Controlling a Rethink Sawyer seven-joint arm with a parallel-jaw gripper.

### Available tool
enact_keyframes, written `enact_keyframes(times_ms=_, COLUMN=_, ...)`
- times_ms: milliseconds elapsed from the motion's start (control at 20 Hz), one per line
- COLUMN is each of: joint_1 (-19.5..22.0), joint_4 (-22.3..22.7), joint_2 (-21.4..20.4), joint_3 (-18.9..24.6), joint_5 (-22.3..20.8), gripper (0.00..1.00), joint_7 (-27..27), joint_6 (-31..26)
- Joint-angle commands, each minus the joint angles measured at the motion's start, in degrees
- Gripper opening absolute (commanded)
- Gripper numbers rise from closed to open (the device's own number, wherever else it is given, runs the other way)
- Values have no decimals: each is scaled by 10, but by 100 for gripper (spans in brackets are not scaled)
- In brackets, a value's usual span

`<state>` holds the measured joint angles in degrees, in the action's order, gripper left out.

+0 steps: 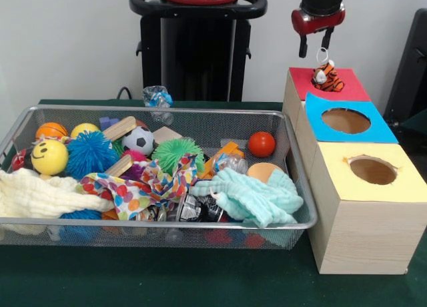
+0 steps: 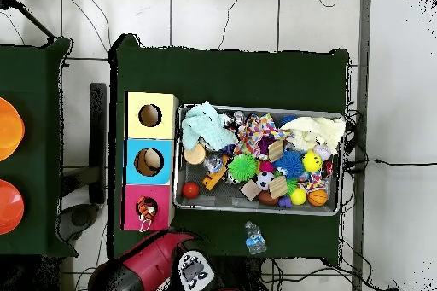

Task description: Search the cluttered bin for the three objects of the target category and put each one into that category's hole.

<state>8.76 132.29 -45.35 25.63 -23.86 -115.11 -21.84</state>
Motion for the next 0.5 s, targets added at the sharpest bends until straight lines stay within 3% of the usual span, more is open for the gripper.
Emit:
enact_keyframes(times_ms=50, joint_1=33, joint_4=-110, joint_2=50, joint_3=56, joint_5=-40, gripper=100, joint_7=93, joint_6=-60)
enact_keyframes(times_ms=500, joint_1=53, joint_4=-137, joint_2=85, joint_3=76, joint_5=-60, gripper=100, joint_7=103, joint_6=-85)
